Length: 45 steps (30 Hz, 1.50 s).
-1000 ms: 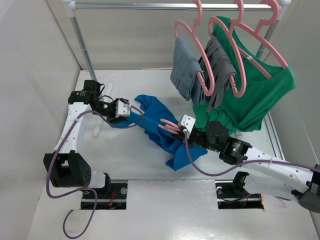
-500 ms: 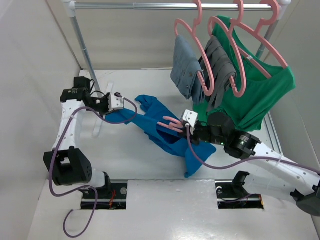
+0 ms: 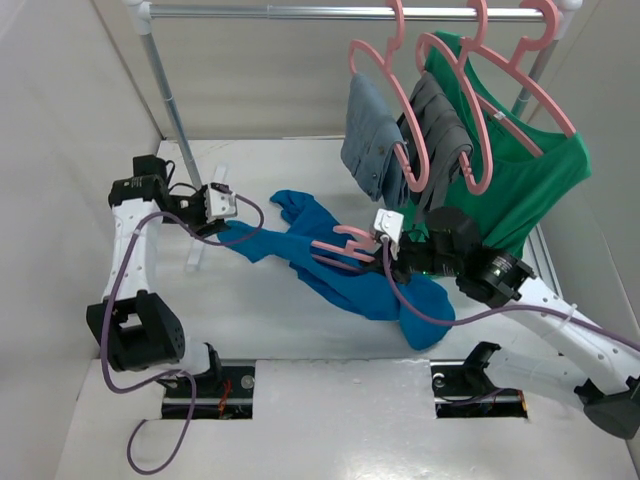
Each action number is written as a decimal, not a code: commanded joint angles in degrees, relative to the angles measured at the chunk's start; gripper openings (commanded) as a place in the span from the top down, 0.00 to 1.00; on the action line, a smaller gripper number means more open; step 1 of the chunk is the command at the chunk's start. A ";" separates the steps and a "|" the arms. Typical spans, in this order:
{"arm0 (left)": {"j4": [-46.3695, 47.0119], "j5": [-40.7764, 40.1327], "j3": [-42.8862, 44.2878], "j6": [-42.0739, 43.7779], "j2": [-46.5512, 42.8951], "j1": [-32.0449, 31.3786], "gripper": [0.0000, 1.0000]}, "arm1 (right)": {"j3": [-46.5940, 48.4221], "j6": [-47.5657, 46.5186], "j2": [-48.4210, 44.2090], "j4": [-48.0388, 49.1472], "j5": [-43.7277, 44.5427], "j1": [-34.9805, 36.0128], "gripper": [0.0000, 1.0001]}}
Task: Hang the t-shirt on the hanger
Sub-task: Place tshirt on hanger, then hang the hanger with tshirt onto the clothesline
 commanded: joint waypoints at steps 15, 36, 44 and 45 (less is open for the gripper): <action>-2.38 17.84 1.75 -5.42 -9.53 6.94 0.39 | 17.53 13.40 12.12 -1.12 17.91 9.08 1.00; 21.69 -5.24 5.07 -38.20 -12.96 14.51 0.00 | 88.72 18.79 55.72 -12.05 56.16 13.13 1.00; 20.47 -13.97 9.04 -43.30 -12.96 10.55 0.00 | 87.50 9.75 54.66 9.40 62.57 10.23 1.00; 20.47 -13.18 9.04 -43.83 -12.96 9.85 0.00 | 87.50 8.87 54.66 11.77 63.28 10.23 1.00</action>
